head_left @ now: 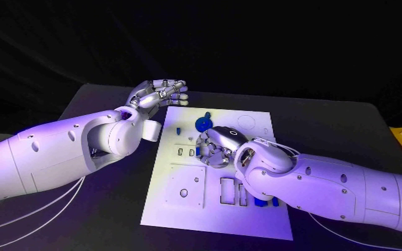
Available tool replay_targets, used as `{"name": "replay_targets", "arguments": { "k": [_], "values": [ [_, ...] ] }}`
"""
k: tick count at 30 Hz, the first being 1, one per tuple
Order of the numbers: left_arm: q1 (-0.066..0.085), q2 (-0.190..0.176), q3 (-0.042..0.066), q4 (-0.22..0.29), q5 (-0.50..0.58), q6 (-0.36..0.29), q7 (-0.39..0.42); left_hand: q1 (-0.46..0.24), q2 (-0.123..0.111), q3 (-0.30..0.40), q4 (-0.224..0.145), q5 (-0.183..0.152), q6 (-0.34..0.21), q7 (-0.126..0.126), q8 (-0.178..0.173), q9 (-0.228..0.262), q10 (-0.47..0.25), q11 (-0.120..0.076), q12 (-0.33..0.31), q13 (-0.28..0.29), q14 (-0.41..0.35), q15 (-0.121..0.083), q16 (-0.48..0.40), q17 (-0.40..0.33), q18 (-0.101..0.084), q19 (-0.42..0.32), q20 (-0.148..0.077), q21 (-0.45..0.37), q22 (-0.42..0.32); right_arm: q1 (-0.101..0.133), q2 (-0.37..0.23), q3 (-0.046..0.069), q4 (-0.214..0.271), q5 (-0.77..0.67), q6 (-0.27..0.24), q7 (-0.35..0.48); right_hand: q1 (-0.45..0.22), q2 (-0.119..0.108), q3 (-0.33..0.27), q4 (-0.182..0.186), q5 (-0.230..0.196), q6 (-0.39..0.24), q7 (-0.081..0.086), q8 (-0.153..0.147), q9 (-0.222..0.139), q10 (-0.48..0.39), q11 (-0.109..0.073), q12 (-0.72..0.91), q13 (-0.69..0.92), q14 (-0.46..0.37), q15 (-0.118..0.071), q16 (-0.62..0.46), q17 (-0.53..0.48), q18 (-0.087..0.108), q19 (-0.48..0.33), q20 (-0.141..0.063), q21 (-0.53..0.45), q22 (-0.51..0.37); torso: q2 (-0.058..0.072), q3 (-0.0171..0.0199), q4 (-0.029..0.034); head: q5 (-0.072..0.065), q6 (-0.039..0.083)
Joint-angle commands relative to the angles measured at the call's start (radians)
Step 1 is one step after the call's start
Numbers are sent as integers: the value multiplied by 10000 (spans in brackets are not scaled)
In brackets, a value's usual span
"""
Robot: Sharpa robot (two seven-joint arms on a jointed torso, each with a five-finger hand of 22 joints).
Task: Assemble the parts on the task board
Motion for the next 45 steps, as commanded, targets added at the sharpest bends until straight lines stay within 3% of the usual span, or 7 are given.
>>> {"name": "replay_targets", "arguments": {
  "k": [1, 20, 27, 32, 36, 38, 45],
  "values": [
    [8, 14, 7, 13, 19, 130, 48, -3, 69, 2, -76, -32, -76, 50, -43, 14, -36, 0, -6, 15, -76, 25, -35, 10, 166, -71, -21, 66, 10, -15, -1, -9, 10, -127, 54, -27, -12, -104, -92, 7, -76, -90, 1, -78, -20, -101, 7, -68, -15, 860, 66, 7, 1767, -16, 722, 17, -55, 2303, 7, -1, 1, 1, 1],
    [8, 5, 7, -97, -422, 273, -320, -142, 44, 41, -156, -46, -10, -54, -31, 67, 308, -111, 115, 63, 104, -64, 50, 194, 201, -128, -45, 328, 146, -3, -351, -3, 373, 147, -1420, 652, 244, -120, -1965, 660, -521, -1468, 448, -959, -647, -561, 425, -250, -340, 822, 437, -37, 1639, 40, 581, 374, -252, 2174, -18, 5, 10, 9, 16],
    [8, -40, 7, -311, -3033, 1083, -2191, -548, -155, -40, -60, -10, 455, -363, 171, 282, 1944, -643, 1061, 644, 1588, -700, 2299, 1716, 214, 644, -574, 1834, 938, 360, -1280, 70, 987, 2135, -2096, 2187, 845, 259, -2473, 972, -25, -1224, 398, -829, -766, -557, 384, -202, -345, 767, 409, -113, 1418, 140, 337, 364, -581, 1940, -65, 0, -10, 8, 36],
    [11, -51, 8, -386, -4995, 2038, -3779, -752, -179, -147, -110, -31, 742, -691, 469, 530, 2395, -1047, 2620, 1853, 2252, -1085, 4769, 3199, 219, 1141, -951, 3391, 1854, 786, -2214, 85, 1413, 4747, -1775, 3442, 1066, 400, -2214, 964, 317, -1060, 353, -716, -798, -781, 339, -352, -551, 665, 363, -264, 1025, 365, -254, 318, -1370, 1367, -123, 6, -33, 19, -8],
    [58, -51, 10, -374, -6464, 2943, -5195, -1757, 99, -769, 726, -29, 809, -999, 1450, 1350, 1633, -1283, 5211, 3936, 4271, -1389, 9286, 7610, -567, 4086, -1315, 7037, 7104, 1033, -2888, 89, 1682, 5992, -1606, 3840, 1031, 436, -2150, 1022, 398, -974, 332, -642, -798, -786, 318, -345, -557, 676, 343, -257, 1067, 370, -270, 299, -1407, 1348, -171, 32, -46, -8, -55],
    [162, 10, 11, -395, -7295, 3316, -5863, -1778, 185, -1045, 1195, -5, 462, -1139, 2419, 2348, 1021, -1412, 6842, 5197, 4231, -1490, 9391, 7653, -724, 4475, -1417, 7684, 8126, 1153, -3155, 90, 1705, 6382, -1557, 3927, 1024, 448, -2139, 1034, 403, -981, 332, -643, -803, -783, 317, -342, -555, 679, 341, -255, 1077, 367, -264, 297, -1401, 1353, -198, 54, -55, 3, -95],
    [492, 414, 6, -478, -8975, 3974, -7905, -2399, 442, -1665, 1401, -19, 60, -1320, 3638, 3677, 1242, -1545, 9128, 7263, 4226, -1621, 9432, 7630, -853, 4793, -1498, 8155, 8959, 1383, -3742, 91, 1405, 7156, -1390, 3993, 1027, 462, -2106, 1046, 460, -987, 328, -637, -813, -782, 312, -341, -562, 689, 336, -244, 1113, 355, -232, 290, -1366, 1382, -275, 123, -43, 70, -170]
  ]
}}
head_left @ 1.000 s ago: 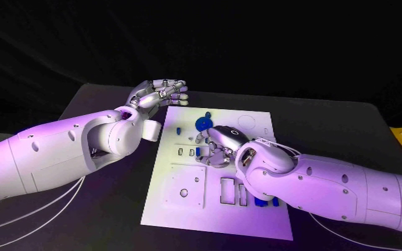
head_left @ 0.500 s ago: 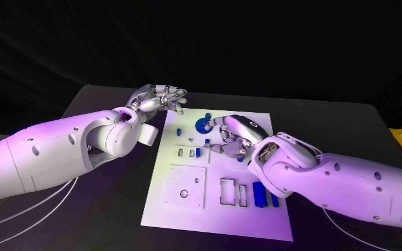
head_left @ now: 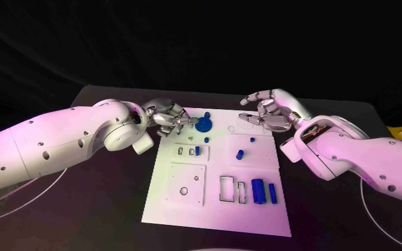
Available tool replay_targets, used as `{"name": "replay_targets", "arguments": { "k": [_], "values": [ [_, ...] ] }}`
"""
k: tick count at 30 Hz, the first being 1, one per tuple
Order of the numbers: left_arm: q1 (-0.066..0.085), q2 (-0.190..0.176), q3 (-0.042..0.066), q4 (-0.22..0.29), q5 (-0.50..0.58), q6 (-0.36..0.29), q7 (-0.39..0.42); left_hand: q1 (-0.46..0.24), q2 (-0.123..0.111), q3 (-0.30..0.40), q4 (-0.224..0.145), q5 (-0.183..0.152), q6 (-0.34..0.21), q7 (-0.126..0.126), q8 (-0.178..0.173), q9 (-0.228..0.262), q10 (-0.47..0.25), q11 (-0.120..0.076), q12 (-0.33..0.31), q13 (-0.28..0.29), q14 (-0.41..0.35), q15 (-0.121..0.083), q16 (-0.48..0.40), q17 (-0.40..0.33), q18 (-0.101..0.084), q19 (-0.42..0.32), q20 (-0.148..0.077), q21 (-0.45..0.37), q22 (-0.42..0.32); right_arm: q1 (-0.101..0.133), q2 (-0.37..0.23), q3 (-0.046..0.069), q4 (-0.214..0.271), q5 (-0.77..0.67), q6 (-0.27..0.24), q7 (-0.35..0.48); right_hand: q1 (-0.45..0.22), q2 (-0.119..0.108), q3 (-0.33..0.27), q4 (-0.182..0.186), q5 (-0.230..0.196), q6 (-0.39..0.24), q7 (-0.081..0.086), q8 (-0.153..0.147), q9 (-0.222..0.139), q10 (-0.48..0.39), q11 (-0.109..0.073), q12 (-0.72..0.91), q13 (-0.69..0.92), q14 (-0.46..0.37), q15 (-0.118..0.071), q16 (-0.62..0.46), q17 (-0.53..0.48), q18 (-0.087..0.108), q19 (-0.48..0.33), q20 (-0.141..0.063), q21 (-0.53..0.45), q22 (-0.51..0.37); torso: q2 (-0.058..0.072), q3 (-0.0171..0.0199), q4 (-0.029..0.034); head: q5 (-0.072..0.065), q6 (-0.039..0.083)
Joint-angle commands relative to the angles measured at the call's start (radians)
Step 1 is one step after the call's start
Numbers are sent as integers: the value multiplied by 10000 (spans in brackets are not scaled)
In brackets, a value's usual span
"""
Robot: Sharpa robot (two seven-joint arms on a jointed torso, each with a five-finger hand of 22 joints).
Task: Assemble the parts on the task board
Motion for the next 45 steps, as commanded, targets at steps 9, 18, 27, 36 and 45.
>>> {"name": "replay_targets", "arguments": {
  "k": [9, 18, 27, 36, 45],
  "values": [
    [152, 708, -44, -228, -2886, 1070, -3245, -790, 104, -837, 27, -56, -154, -192, 892, 1061, 509, -181, 1460, 1444, 9, -202, 56, -29, -65, -42, -107, 47, 41, 71, -236, -4, -370, 1367, 349, 401, -10, 33, 42, 6, 33, 66, 7, 61, -22, -60, -28, -28, -33, 694, -62, -4, 1137, 118, 10, -19, 6, 1382, -78, 172, -18, 31, -47],
    [281, 1175, -191, -399, -3119, 1383, -3851, -782, 198, -877, 23, -14, -196, -205, 950, 1167, 531, -193, 1558, 1538, 6, -213, 50, -40, -74, -15, -118, 68, 90, 77, -296, -4, -470, 1394, 320, 274, -5, 35, 51, 6, 45, 67, 5, 65, -23, -64, -30, -32, -40, 695, -64, -3, 1140, 114, 21, -21, 17, 1392, -68, 154, -24, 58, -97],
    [353, 1497, -291, -447, -3224, 1604, -3999, -767, 210, -885, 18, -6, -220, -204, 953, 1188, 505, -193, 1542, 1509, 5, -215, 48, -43, -83, 10, -120, 85, 133, 76, -255, -5, -549, 1397, 314, 175, -4, 37, 58, 8, 59, 61, 5, 64, -27, -85, -31, -50, -66, 692, -65, -8, 1126, 120, 8, -22, -2, 1378, -68, 130, -5, 63, -154],
    [364, 1687, -338, -464, -3188, 1800, -4000, -757, 234, -910, 15, -4, -271, -197, 955, 1228, 468, -188, 1535, 1487, 2, -213, 41, -54, -102, 62, -122, 121, 223, 62, -171, -6, -636, 1397, 344, 139, 0, 44, 78, 14, 98, 52, 5, 64, -33, -87, -32, -53, -70, 688, -68, -16, 1106, 125, -3, -26, -22, 1365, -74, 132, -15, 80, -84],
    [364, 1814, -416, -551, -3102, 1915, -3964, -609, 237, -939, -1, 1, -347, -187, 961, 1306, 362, -179, 1481, 1397, -1, -206, 41, -56, -104, 61, -122, 130, 240, 56, -125, -7, -674, 1397, 399, 66, 4, 51, 98, 19, 133, 47, 4, 67, -39, -159, -34, -116, -156, 676, -70, -34, 1053, 128, -9, -28, -34, 1357, -81, 137, -11, 78, -96]
  ]
}}
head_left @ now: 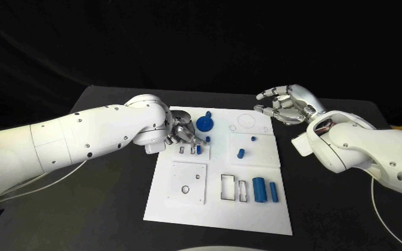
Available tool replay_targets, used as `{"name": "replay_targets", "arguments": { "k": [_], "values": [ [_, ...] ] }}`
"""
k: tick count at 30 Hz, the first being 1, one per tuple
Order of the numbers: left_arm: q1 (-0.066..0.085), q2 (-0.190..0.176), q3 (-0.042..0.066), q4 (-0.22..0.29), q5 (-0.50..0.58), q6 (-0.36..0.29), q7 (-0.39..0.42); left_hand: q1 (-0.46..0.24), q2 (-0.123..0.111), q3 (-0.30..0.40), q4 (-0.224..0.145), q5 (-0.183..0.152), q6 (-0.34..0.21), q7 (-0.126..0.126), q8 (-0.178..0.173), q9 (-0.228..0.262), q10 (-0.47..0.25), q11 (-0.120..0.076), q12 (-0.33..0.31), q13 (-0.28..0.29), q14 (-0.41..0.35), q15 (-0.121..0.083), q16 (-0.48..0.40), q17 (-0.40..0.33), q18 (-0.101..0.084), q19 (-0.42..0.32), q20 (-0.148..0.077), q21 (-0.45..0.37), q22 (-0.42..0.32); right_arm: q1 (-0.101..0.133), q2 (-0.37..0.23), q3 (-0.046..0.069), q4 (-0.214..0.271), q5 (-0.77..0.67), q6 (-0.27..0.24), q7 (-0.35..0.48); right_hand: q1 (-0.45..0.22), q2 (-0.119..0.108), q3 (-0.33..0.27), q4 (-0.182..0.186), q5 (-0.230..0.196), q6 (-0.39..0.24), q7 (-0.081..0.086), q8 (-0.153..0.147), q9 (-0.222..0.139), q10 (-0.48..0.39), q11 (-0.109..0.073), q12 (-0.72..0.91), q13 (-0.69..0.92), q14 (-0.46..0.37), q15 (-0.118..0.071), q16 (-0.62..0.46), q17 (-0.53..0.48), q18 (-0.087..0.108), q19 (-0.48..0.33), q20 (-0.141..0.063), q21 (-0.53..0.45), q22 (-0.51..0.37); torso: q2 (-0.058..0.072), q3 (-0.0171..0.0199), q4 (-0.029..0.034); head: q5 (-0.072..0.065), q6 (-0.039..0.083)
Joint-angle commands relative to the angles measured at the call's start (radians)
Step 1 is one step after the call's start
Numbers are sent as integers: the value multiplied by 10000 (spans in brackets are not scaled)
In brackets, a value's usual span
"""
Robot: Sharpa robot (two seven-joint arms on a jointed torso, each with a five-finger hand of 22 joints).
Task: Assemble the parts on the task board
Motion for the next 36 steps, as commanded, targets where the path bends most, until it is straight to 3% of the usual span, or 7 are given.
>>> {"name": "replay_targets", "arguments": {
  "k": [1, 13, 19, 24, 29, 34, 36],
  "values": [
    [37, 57, -13, -13, 40, 299, -17, 108, 0, -43, -2, 3, -76, 18, 39, 21, -86, 12, -38, -16, -20, -80, 40, -13, -106, 45, 5, 49, 9, -7, 20, 0, -8, -8, 199, -70, 6, 52, 84, -4, 57, 47, 5, 70, -21, -75, 1, -60, -37, 667, -71, -48, 1018, 131, -14, -30, -44, 1347, -9, 7, 0, 0, -31],
    [36, 51, -33, -14, 69, 557, 13, 481, 105, 6, -15, 36, -93, 13, 55, 151, -106, 7, 31, 30, -20, -80, 41, -20, -116, 61, 11, 79, 75, -41, 112, 0, -74, -8, 253, -136, 12, 55, 102, -2, 81, 49, 3, 76, -24, -75, -1, -62, -39, 660, -73, -60, 988, 132, -14, -33, -48, 1345, 0, 1, 0, 12, -73],
    [36, 46, -33, -8, 242, 570, 45, 1074, 246, 320, -31, 39, -101, -14, 2, 255, -131, -18, 74, 43, -19, -99, 45, -27, -121, 61, 11, 100, 121, -54, 142, 0, -109, -8, 261, -156, 35, 55, 129, -13, 104, 50, 1, 82, -29, -73, -5, -63, -39, 650, -76, -76, 947, 137, -26, -36, -70, 1330, -4, 2, 5, 17, -129],
    [36, 28, -31, -1, 455, 443, 141, 1938, 270, 1330, -79, 54, -98, -59, -132, 359, -157, -70, 92, 38, -18, -156, 47, -39, -124, 58, -14, 123, 171, -64, 160, -1, -145, -14, 263, -169, 35, 55, 129, -13, 104, 50, 1, 82, -29, -73, -5, -63, -39, 650, -76, -76, 947, 137, -26, -36, -70, 1330, -5, -2, 5, 16, -156],
    [35, -6, -10, 30, 628, 227, 326, 2243, -173, 2842, -151, 56, -20, -98, -180, 515, -78, -125, 143, 72, -14, -195, 56, -41, -135, 86, -45, 156, 251, -86, 194, -2, -209, -102, 268, -176, 63, 56, 164, -27, 131, 53, -1, 90, -34, -63, -9, -58, -33, 648, -81, -81, 939, 136, -21, -40, -70, 1332, -7, -4, 3, 19, -171],
    [34, -74, 1, 55, 1207, 71, 432, 2178, -370, 4892, -750, -20, -104, -92, 13, 959, 102, -127, 186, 113, -15, -192, 60, -48, -162, 160, -72, 220, 406, -109, 215, -3, -256, -135, 285, -194, 63, 56, 164, -27, 131, 53, -1, 90, -34, -63, -9, -58, -33, 648, -81, -81, 939, 136, -21, -40, -70, 1332, -2, 5, 1, 20, -185],
    [34, -108, 5, 75, 1374, 40, 446, 1981, -398, 5292, -937, -51, -138, -83, 96, 1114, 145, -109, 198, 118, -15, -180, 63, -48, -165, 167, -67, 230, 430, -117, 216, -3, -269, -140, 286, -199, 63, 56, 164, -27, 131, 53, -1, 90, -34, -63, -9, -58, -33, 648, -81, -81, 939, 136, -21, -40, -70, 1332, -1, 1, 0, 15, -187]
  ]
}}
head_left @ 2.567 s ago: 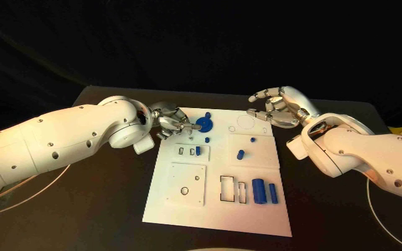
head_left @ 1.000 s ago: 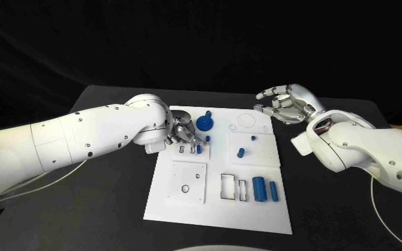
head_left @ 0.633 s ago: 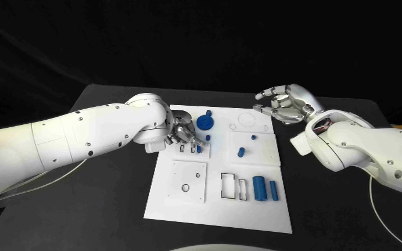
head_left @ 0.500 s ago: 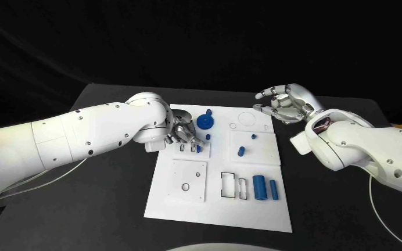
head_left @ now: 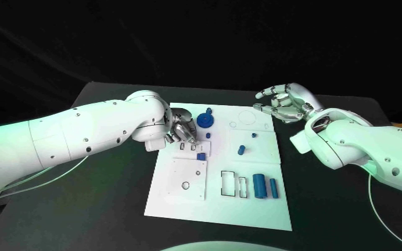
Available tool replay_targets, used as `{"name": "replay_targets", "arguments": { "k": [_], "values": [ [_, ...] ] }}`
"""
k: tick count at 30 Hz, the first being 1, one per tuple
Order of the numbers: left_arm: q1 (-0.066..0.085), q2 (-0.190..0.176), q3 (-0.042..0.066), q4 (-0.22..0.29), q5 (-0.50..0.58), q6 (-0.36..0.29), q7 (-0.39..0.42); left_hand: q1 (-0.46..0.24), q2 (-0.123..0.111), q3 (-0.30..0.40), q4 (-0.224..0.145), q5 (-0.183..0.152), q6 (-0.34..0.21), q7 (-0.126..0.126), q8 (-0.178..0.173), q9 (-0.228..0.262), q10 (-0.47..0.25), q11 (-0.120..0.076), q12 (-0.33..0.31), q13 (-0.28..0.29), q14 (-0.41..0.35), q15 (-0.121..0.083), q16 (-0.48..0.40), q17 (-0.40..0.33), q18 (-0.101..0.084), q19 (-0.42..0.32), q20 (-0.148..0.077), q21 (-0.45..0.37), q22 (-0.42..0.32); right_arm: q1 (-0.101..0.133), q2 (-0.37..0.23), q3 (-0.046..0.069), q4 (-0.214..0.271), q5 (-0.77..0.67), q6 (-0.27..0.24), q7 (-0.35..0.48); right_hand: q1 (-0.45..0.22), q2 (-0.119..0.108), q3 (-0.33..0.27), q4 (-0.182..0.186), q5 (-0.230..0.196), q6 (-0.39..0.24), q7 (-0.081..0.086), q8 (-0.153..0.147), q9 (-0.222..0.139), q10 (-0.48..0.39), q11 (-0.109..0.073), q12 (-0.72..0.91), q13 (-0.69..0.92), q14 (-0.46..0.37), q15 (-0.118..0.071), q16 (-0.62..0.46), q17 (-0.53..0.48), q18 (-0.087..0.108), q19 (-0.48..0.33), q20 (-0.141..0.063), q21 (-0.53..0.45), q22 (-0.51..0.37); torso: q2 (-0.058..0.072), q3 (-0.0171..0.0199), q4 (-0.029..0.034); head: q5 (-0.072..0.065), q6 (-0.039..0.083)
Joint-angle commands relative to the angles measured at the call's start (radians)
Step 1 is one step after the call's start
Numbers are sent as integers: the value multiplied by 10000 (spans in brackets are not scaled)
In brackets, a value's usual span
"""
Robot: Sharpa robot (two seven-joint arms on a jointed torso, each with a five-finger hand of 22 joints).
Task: Assemble the parts on the task board
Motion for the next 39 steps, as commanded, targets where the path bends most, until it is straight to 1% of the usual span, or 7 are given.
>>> {"name": "replay_targets", "arguments": {
  "k": [1, 12, 22, 30, 32, 37, 39],
  "values": [
    [29, -41, 14, 60, 777, -203, 253, -157, 37, 394, -205, -53, -99, 2, 67, 126, 87, 13, 37, 10, -16, -36, 67, -12, -166, 79, 25, 38, 27, -19, 10, 0, -19, -127, 168, -31, 63, 56, 81, -1, 36, 53, -1, 50, -9, -64, -9, -58, -5, 648, -81, -27, 932, 135, -21, -40, -37, 1336, 3, 3, 1, -9, -11],
    [26, -227, 29, 210, 1015, -342, 287, -379, -37, 772, -505, -75, -135, 9, 136, 298, 125, 15, 57, 28, -17, -35, 69, -14, -168, 85, 27, 49, 52, -45, -4, -1, -41, -103, 191, -35, 76, 51, 105, -8, 52, 59, -2, 58, -13, -77, -10, -73, -26, 644, -83, -36, 913, 141, -34, -43, -61, 1320, -4, 2, 14, 11, -12],
    [18, -512, 32, 428, 1040, -841, 887, -1075, -476, 571, -506, -130, -176, -19, 20, 352, -112, 12, -204, -366, -17, -36, 75, -14, -158, 54, 32, 30, 20, -74, 7, -1, 61, -603, 661, -50, 324, 19, 408, -200, 87, 187, -26, 151, -48, -20, -41, -46, -13, 665, -112, -24, 975, 113, 54, -74, 15, 1389, -9, 7, -4, 11, -9],
    [8, -882, 34, 665, 1262, -1614, 1701, -1314, -605, 20, -548, -130, -361, 241, -672, -129, -884, 216, -1141, -1548, -29, 119, 75, -26, -76, -229, 105, -164, -383, -119, 160, -6, 363, -2779, 1590, -430, 553, -47, 1247, -572, -139, 793, -138, 270, -199, 236, -152, 85, 125, 711, -207, 26, 1123, 53, 229, -160, 210, 1557, -17, -1, -5, 26, -10],
    [0, -987, 35, 711, 1463, -1863, 1975, -1318, -604, -166, -537, -118, -515, 395, -988, -377, -1388, 344, -1746, -2311, -47, 223, 62, -52, 3, -497, 178, -348, -772, -141, 240, -10, 481, -3537, 1808, -514, 573, -82, 1379, -651, -171, 947, -181, 315, -215, 287, -186, 112, 157, 721, -234, 39, 1162, 37, 272, -180, 268, 1603, -13, -2, -4, 27, -8],
    [-33, -1323, 34, 819, 2365, -2638, 2930, -1171, -581, -321, -592, -101, -693, 593, -1429, -806, -1626, 504, -2086, -2651, -147, 362, -38, -200, 123, -898, 303, -685, -1380, -207, 575, -24, 826, -5594, 2331, -885, 577, -117, 1641, -801, -232, 1250, -279, 410, -248, 504, -273, 251, 334, 746, -306, 73, 1257, -5, 381, -242, 417, 1720, -12, -1, 6, 37, -7],
    [-45, -1444, 33, 851, 2746, -2928, 3276, -1127, -588, -343, -593, -92, -822, 710, -1684, -1059, -1823, 605, -2290, -2812, -275, 448, -202, -430, 275, -1422, 371, -1077, -2149, -227, 732, -32, 910, -6206, 2521, -1048, 526, -145, 1681, -819, -272, 1320, -304, 428, -261, 606, -295, 326, 430, 759, -325, 92, 1307, -20, 419, -261, 470, 1761, -15, -12, 17, 24, -17]
  ]
}}
